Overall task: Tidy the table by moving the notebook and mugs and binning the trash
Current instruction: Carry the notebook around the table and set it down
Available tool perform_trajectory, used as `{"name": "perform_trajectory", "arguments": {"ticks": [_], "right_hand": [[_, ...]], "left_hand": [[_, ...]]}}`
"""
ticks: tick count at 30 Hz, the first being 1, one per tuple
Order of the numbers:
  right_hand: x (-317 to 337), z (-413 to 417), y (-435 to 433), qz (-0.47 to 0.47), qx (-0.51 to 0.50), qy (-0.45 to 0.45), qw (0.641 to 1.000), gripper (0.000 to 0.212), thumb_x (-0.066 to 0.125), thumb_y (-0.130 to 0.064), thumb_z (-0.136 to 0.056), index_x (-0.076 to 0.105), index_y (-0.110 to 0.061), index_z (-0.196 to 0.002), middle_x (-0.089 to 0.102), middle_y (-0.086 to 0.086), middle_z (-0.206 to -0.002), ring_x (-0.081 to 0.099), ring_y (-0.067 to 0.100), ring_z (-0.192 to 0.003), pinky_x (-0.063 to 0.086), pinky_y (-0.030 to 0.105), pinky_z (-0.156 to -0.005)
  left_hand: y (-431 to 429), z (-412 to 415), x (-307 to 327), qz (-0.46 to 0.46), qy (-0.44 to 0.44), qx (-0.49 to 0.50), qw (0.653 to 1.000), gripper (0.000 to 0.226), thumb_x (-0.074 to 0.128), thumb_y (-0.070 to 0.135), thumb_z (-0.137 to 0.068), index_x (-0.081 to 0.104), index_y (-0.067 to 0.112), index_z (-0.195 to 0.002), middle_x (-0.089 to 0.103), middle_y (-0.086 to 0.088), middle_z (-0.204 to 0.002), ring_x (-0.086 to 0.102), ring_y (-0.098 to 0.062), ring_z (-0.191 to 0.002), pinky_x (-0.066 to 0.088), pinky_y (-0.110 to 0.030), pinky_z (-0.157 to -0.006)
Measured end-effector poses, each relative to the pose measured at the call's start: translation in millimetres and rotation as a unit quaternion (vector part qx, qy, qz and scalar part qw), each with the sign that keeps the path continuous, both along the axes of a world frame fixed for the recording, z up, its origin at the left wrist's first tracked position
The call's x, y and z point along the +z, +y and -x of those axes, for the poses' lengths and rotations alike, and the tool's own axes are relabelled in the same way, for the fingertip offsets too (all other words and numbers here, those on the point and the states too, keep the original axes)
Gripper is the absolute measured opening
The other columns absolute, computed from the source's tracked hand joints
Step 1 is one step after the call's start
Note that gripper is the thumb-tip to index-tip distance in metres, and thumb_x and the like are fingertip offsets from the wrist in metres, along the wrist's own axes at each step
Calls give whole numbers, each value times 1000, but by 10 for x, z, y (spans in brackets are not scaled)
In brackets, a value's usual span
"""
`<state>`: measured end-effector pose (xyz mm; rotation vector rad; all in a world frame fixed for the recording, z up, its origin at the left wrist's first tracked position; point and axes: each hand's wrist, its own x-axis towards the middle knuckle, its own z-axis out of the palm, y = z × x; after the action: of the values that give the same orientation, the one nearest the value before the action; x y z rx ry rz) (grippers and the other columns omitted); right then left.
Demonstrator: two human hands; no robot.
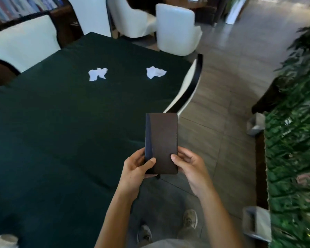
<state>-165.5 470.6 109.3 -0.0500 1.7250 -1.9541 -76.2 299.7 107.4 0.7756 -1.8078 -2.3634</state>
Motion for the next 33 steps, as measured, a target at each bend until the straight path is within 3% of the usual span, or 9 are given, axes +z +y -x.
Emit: {"name": "perform_trajectory", "arguments": {"ticks": [6, 10, 13, 17, 22, 33], "right_hand": [[91, 353, 773, -2, -80, 1, 997, 30, 72, -1, -92, 79, -24, -108, 82, 2, -108, 77, 19, -104, 61, 24, -82], [162, 729, 1289, 0, -108, 5, 994, 28, 72, 0, -92, 80, -21, -108, 82, 4, -108, 77, 21, -106, 59, 38, -95], [188, 1056, 1653, -3, -115, 15, 993, 28, 72, -2, -91, 81, -22, -108, 82, 3, -106, 77, 21, -103, 60, 40, -93], [234, 1428, 2046, 17, -125, 22, 992, 36, 73, -1, -90, 85, -36, -93, 83, -1, -103, 78, 17, -101, 63, 33, -87], [244, 1779, 2446, 33, -136, 20, 990, 40, 73, -1, -91, 84, -40, -89, 83, -5, -102, 78, 13, -99, 63, 27, -85], [146, 2693, 2846, 38, -203, 12, 978, 33, 75, -3, -89, 82, -30, -107, 82, 0, -108, 78, 16, -103, 62, 22, -77]], "left_hand": [[667, 596, 65, 34, 4, -74, 997, 33, 67, 8, -98, 72, 25, -126, 80, -3, -115, 77, -25, -107, 65, -48, -82], [1169, 1084, 137, 33, 11, -90, 995, 35, 67, 5, -97, 73, 25, -125, 81, -1, -114, 78, -23, -104, 66, -44, -77], [1529, 1437, 200, 38, 19, -97, 994, 36, 68, 5, -97, 70, 21, -128, 80, -3, -118, 76, -24, -107, 65, -50, -82], [1933, 1835, 263, 42, 25, -99, 994, 35, 69, 3, -95, 70, 17, -127, 80, -2, -116, 76, -27, -108, 64, -51, -87], [2321, 2251, 286, 37, 26, -104, 994, 37, 70, 3, -94, 70, 16, -129, 80, -3, -116, 76, -27, -109, 64, -51, -86], [2635, 3370, 162, 30, 61, -182, 981, 42, 72, 8, -94, 70, 27, -131, 77, -2, -127, 72, -21, -118, 63, -39, -89]]}}
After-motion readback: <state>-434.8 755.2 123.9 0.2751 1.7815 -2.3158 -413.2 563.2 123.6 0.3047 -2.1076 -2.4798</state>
